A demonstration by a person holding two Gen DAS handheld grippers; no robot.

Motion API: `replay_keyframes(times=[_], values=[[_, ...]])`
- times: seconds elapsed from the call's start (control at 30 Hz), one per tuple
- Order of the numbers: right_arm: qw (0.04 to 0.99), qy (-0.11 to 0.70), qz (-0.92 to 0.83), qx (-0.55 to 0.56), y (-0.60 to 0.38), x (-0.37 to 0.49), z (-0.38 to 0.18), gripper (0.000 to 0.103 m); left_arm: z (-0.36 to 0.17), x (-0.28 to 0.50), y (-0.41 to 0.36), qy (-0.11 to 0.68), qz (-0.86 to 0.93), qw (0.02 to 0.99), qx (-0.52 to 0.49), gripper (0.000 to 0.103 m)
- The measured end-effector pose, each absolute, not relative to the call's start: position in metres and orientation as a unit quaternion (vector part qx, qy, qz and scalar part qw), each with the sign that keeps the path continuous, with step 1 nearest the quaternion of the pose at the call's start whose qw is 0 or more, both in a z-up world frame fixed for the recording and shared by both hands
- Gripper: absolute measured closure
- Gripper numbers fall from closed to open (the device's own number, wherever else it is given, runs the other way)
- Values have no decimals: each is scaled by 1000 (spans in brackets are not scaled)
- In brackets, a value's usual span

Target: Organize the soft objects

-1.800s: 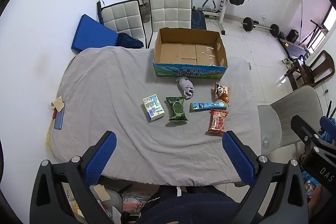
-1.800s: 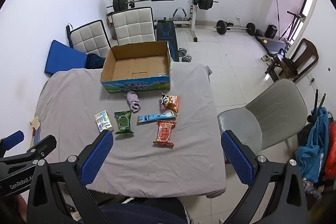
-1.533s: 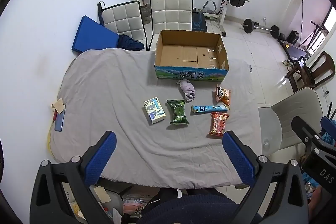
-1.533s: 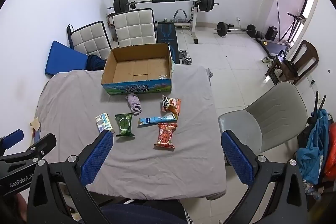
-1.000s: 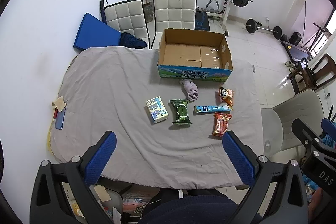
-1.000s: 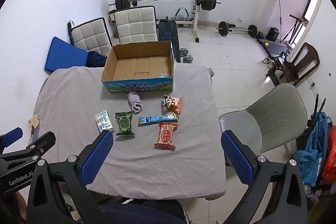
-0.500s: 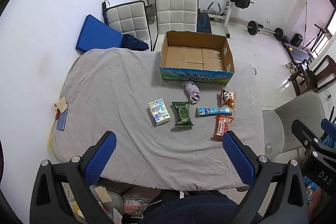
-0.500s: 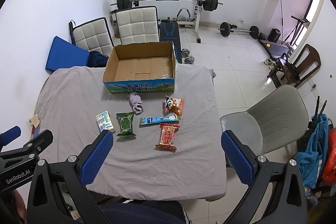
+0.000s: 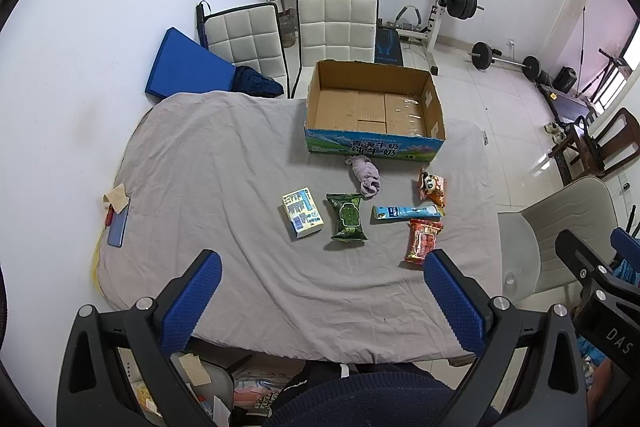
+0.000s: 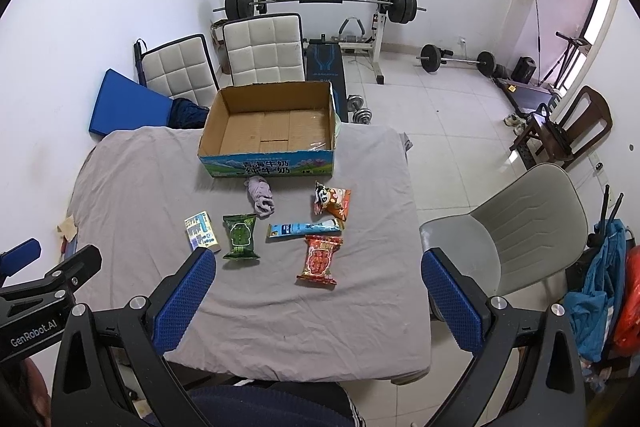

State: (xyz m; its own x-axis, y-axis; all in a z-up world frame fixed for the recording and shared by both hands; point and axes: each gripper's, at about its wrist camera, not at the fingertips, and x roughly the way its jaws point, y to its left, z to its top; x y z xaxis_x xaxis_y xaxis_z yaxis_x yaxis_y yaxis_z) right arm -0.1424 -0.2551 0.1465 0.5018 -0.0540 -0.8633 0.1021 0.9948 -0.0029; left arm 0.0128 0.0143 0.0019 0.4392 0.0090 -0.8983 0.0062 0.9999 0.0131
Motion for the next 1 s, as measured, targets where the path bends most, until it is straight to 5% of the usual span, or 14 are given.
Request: replay_keyframes(times=[1.0], values=[[868,495,-36,22,-260,-136,153,0,6,13,15,524,5,851,6,0]])
